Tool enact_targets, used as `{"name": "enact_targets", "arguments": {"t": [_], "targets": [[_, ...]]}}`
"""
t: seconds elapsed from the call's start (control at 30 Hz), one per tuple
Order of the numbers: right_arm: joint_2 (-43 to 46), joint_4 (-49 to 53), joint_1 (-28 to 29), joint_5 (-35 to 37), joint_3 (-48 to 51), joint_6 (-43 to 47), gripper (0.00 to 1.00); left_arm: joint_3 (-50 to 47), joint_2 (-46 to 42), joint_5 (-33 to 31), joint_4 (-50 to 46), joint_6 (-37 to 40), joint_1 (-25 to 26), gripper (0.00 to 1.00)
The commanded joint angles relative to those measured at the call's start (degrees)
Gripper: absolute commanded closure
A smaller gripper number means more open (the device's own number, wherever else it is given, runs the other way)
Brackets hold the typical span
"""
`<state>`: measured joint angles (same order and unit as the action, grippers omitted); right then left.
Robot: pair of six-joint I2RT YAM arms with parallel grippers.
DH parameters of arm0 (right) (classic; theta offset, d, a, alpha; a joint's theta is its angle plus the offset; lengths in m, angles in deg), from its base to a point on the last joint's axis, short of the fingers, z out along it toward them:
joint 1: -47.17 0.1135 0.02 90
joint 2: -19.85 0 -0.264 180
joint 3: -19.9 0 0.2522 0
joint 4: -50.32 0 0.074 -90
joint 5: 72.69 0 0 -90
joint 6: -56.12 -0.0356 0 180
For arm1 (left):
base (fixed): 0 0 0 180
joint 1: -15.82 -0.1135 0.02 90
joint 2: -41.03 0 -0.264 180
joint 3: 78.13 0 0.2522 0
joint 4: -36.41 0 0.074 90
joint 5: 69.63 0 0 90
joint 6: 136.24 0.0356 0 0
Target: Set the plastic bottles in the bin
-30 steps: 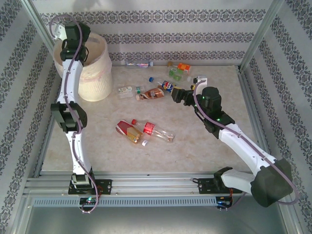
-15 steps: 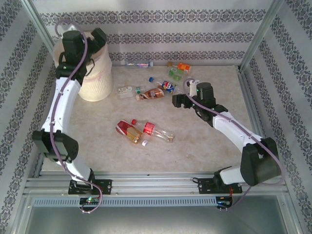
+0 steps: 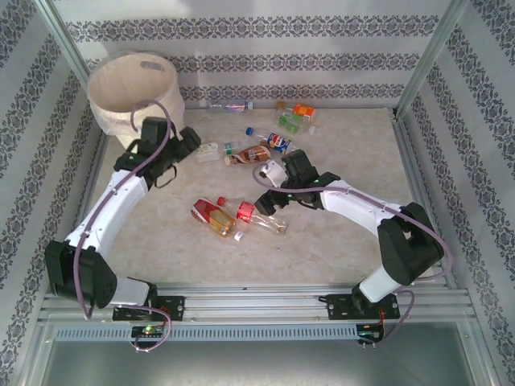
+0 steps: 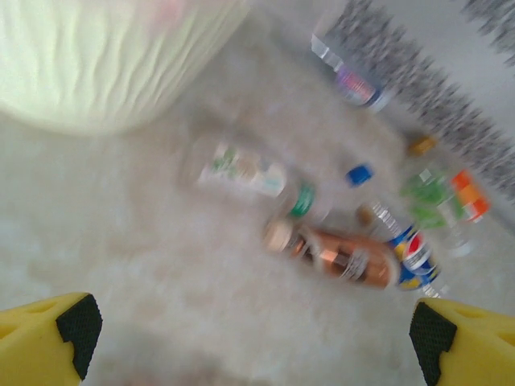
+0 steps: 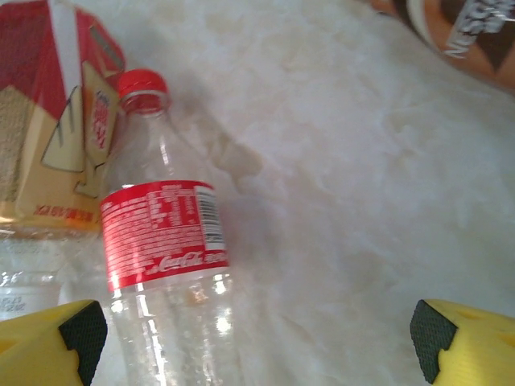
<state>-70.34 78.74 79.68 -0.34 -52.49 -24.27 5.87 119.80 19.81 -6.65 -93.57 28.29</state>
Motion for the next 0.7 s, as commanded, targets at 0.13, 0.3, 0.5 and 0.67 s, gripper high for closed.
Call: {"name": "enact_targets", "arguments": {"t": [0.13, 0.3, 0.5, 0.67], "targets": [[0.5, -3.6, 0.8, 6.5, -1.6, -0.5, 0.02, -9.0, -0.2, -1.7, -17.1, -16.7, 7.0, 0.0], [1.6, -5.6, 0.8, 10.1, -1.6, -0.4, 0.02, -12.6, 0.5, 2.1, -17.9, -20.3, 8.6, 0.0], [4.0, -8.4, 0.8, 11.5, 0.2, -1.1, 0.02, -13.8, 4.0, 5.7, -14.1, -24.3, 9.2, 0.0], [6.0, -8.6, 0.8, 12.6, 1.3, -1.1, 0.02, -11.7, 8.5, 5.3, -12.0, -25.3, 9.2, 0.0]]}}
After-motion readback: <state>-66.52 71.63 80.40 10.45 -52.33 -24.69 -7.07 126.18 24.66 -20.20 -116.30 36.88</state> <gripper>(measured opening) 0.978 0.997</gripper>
